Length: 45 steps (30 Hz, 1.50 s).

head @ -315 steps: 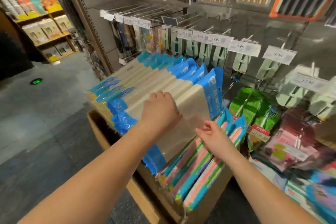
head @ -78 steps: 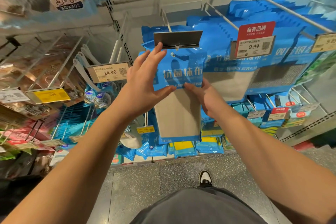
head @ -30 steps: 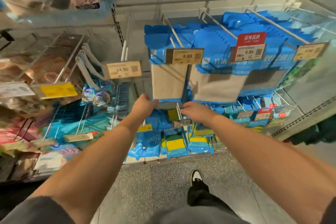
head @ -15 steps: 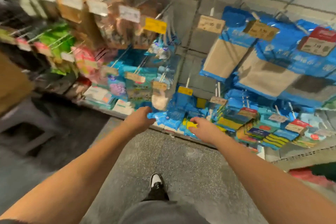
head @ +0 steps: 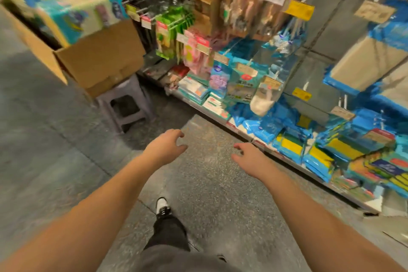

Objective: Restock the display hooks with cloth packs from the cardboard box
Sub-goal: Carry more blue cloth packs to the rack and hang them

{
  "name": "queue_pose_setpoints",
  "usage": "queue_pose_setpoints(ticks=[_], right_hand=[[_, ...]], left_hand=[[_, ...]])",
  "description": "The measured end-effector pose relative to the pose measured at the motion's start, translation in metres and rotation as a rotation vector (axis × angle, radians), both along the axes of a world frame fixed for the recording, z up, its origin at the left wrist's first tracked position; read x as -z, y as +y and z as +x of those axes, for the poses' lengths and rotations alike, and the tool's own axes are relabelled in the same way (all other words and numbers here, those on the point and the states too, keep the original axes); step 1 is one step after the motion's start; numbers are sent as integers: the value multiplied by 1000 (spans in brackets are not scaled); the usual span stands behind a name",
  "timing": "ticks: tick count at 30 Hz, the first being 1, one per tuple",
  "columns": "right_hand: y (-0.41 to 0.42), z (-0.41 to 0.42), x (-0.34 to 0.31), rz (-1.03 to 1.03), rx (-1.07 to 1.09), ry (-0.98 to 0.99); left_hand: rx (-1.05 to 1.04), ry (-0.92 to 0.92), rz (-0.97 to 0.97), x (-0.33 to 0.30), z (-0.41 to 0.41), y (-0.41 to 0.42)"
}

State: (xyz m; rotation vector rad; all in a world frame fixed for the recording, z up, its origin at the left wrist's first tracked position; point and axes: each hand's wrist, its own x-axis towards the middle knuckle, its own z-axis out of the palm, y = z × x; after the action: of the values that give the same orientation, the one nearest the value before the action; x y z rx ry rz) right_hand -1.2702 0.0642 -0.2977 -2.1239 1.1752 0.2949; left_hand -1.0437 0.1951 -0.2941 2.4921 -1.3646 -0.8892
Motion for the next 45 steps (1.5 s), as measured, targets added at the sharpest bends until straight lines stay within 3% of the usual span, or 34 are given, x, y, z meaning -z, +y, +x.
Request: queue_pose_setpoints(ticks=[9, 21, 35, 45], right_hand=[[52, 225, -32, -64, -189, -24], [95, 497, -69, -65, -207, -117], [-6, 766, -95, -171, -244, -295], [-98, 935, -105, -116, -153, -364]], left_hand=[[-156, -39, -63, -23, 193, 91], [-218, -157, -70, -81, 454, 163], [-189, -351, -148, -145, 703, 61], [-154, -309, -195, -190, 858, -48]])
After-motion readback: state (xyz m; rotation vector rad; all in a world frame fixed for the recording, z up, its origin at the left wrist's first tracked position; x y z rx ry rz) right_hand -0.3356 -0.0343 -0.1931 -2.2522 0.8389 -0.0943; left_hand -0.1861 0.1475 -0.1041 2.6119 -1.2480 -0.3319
